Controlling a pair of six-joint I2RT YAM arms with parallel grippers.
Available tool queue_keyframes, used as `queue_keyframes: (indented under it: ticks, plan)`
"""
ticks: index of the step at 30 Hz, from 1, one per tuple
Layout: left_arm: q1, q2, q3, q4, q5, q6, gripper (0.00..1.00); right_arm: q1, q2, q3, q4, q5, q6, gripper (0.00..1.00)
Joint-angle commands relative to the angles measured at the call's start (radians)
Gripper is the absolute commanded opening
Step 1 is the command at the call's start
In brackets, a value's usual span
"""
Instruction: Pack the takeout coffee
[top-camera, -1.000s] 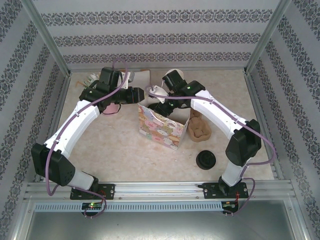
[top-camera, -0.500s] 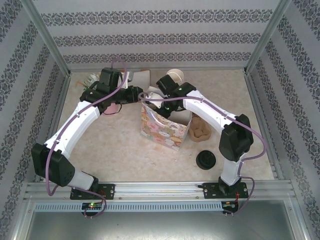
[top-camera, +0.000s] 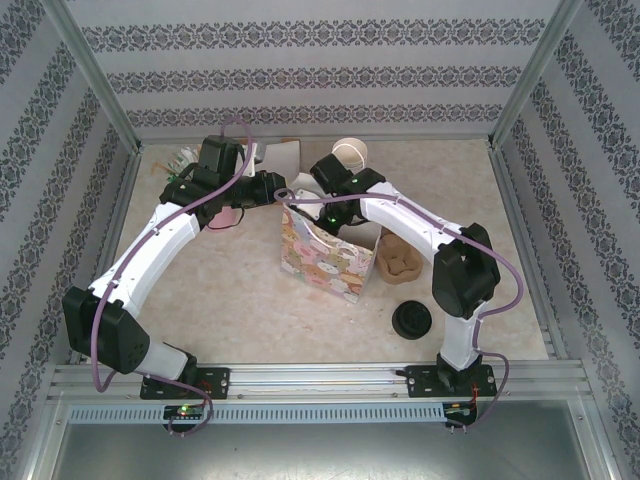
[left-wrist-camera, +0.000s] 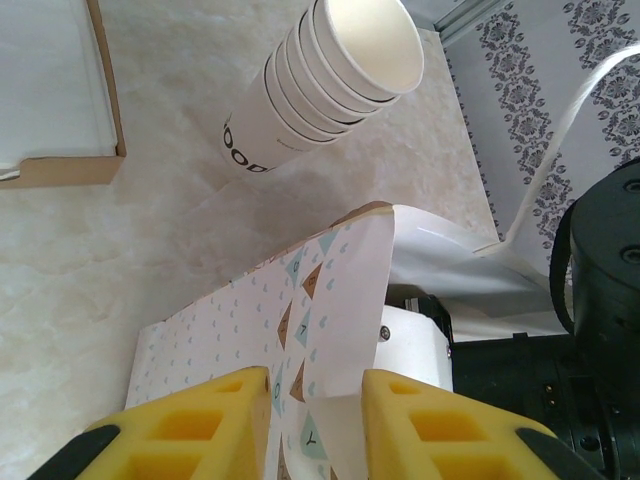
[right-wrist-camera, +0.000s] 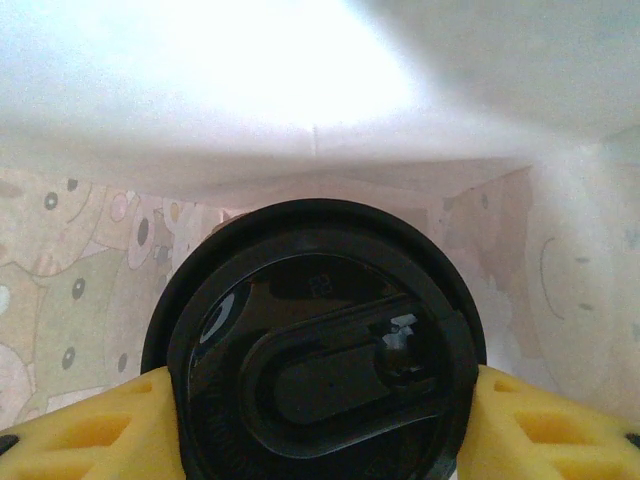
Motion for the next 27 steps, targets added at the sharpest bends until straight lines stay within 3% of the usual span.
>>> queue_keyframes:
  ticks: [1, 9, 27]
  plan:
    - [-0.009, -0.015, -0.019, 0.008, -0.015, -0.004, 0.31, 0.001, -0.003, -0.043, -0.002, -0.105, 0.016, 0.50]
    - [-0.010, -0.017, -0.033, 0.005, -0.006, -0.009, 0.31, -0.008, -0.060, -0.087, 0.087, -0.150, 0.063, 0.50]
    - [-0.015, -0.047, -0.066, 0.001, -0.021, -0.008, 0.31, 0.055, 0.074, -0.108, -0.044, 0.067, 0.024, 0.48]
